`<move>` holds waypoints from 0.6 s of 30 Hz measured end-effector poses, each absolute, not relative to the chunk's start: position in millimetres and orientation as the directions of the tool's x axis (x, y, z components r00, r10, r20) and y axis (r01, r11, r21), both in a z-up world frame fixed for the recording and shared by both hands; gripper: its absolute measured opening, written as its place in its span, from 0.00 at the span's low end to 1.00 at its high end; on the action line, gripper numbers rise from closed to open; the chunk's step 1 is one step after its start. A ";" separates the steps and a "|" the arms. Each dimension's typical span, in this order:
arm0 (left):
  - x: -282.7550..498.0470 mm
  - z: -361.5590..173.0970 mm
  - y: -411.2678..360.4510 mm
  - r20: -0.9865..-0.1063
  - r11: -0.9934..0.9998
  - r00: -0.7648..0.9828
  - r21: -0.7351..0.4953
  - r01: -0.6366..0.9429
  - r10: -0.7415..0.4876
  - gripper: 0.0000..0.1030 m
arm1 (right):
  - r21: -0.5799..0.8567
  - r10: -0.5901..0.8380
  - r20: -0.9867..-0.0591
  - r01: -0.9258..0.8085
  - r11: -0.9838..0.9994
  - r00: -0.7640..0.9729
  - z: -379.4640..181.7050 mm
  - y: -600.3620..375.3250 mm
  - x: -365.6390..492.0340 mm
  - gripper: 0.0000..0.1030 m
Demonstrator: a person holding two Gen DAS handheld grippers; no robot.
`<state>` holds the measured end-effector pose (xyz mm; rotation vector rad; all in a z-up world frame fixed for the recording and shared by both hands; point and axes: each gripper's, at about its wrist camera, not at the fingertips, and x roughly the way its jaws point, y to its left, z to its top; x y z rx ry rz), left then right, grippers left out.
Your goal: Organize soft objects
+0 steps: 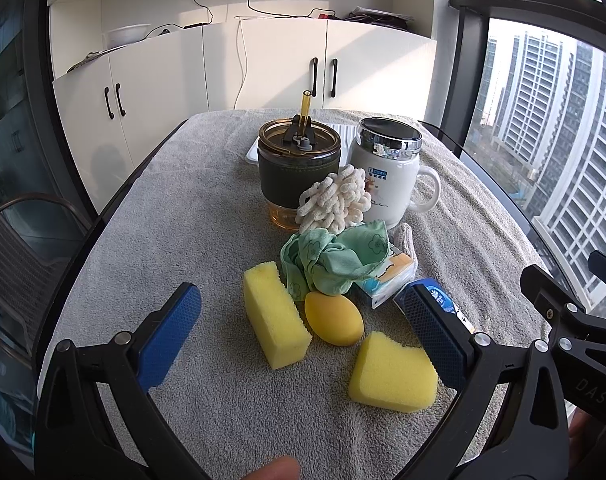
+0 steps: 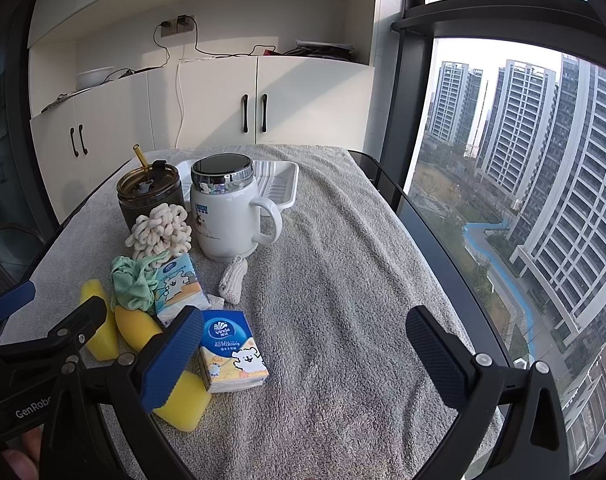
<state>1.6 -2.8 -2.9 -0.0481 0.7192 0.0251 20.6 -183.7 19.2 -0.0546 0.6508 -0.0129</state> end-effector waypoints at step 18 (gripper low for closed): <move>1.2 -3.3 -1.3 -0.657 0.999 0.754 -0.034 -0.040 0.008 1.00 | -0.054 -0.028 -0.606 -0.005 0.999 0.795 19.2 -183.5 20.2 1.00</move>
